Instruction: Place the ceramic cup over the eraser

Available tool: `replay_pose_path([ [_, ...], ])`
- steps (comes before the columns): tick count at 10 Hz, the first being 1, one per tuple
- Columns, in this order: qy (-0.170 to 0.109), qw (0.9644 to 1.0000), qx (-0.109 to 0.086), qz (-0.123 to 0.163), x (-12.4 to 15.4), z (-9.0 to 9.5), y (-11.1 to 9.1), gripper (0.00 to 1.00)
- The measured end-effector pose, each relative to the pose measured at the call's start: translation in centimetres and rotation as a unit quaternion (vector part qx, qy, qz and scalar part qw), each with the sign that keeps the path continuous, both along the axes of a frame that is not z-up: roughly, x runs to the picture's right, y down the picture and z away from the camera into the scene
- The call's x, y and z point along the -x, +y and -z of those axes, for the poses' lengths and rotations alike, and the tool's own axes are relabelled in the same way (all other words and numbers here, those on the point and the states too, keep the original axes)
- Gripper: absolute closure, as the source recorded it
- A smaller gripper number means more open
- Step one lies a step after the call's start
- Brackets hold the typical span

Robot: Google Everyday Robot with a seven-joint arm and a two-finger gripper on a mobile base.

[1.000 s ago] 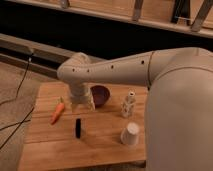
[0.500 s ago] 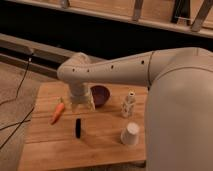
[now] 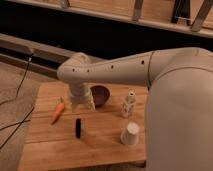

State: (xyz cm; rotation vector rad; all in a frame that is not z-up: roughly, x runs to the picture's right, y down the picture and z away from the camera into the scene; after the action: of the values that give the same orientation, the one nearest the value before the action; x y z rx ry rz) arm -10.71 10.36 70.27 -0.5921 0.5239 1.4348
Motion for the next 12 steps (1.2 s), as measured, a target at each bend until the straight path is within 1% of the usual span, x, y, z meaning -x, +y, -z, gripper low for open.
replay_pose_path([
  [12,0.0,1.0,0.0,0.0,0.0,0.0,0.0,0.35],
])
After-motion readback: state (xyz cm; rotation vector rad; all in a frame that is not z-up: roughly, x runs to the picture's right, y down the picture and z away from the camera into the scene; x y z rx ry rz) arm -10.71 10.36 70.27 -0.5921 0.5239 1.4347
